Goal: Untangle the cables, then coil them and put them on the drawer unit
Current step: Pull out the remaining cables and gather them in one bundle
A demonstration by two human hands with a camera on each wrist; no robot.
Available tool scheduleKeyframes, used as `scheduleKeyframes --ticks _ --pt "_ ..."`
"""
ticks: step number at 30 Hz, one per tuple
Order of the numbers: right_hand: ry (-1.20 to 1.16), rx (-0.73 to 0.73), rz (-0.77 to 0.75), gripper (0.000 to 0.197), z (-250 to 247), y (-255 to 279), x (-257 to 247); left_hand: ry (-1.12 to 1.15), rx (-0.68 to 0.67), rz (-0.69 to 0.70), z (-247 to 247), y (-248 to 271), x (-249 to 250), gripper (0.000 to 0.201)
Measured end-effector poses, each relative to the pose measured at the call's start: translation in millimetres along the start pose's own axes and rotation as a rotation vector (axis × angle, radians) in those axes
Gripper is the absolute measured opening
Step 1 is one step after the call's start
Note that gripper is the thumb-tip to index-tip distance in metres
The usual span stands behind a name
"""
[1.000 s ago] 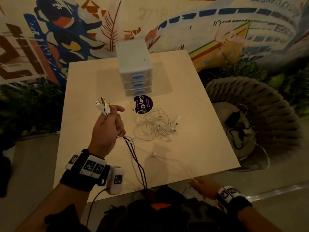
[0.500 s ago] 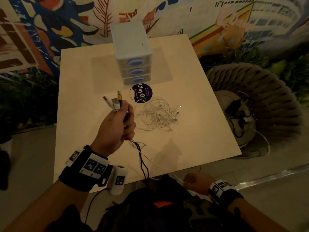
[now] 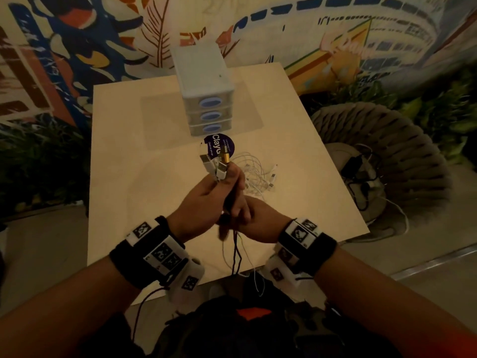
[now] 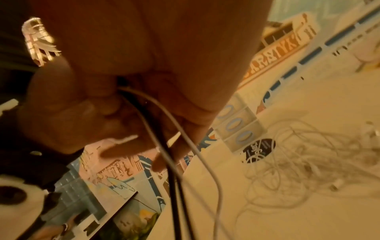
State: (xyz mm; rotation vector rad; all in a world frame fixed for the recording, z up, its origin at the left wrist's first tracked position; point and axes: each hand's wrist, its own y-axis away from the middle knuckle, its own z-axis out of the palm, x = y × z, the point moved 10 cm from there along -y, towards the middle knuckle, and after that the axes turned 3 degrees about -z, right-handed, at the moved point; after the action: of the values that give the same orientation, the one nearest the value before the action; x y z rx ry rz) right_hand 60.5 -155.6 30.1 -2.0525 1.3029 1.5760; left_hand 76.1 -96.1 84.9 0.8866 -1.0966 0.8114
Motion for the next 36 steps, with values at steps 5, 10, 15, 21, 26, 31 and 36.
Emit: scheduleKeyframes --ticks 5,10,15,21,26,31,36 --pt "-0.066 -0.02 0.031 0.021 27.3 -2.4 13.0 0.016 0.019 -0.027 -31.5 3.6 -0.7 0.035" --pt "-0.055 -0.05 0.209 0.042 57.9 6.7 72.7 0.053 -0.043 -0.135 -34.4 6.6 -15.9 0.035" --pt "0.101 -0.059 0.28 0.046 68.8 30.2 126.0 -0.015 -0.06 -0.219 -42.9 1.1 -15.9 0.037" --pt "0.171 -0.02 0.316 0.043 75.8 39.3 164.3 0.232 0.124 -0.148 -41.7 -13.3 -4.2 0.037" --pt "0.215 -0.168 0.26 0.025 78.0 42.9 179.8 0.347 0.28 -0.137 -61.4 -4.4 -14.9 0.038" --pt "0.06 -0.133 0.216 0.044 27.3 35.1 178.7 0.345 0.336 -0.175 -70.0 -1.6 -28.5 0.038" --pt "0.17 0.166 0.246 0.018 -76.5 7.7 186.9 0.304 0.373 -0.233 -65.5 -0.9 -50.9 0.035"
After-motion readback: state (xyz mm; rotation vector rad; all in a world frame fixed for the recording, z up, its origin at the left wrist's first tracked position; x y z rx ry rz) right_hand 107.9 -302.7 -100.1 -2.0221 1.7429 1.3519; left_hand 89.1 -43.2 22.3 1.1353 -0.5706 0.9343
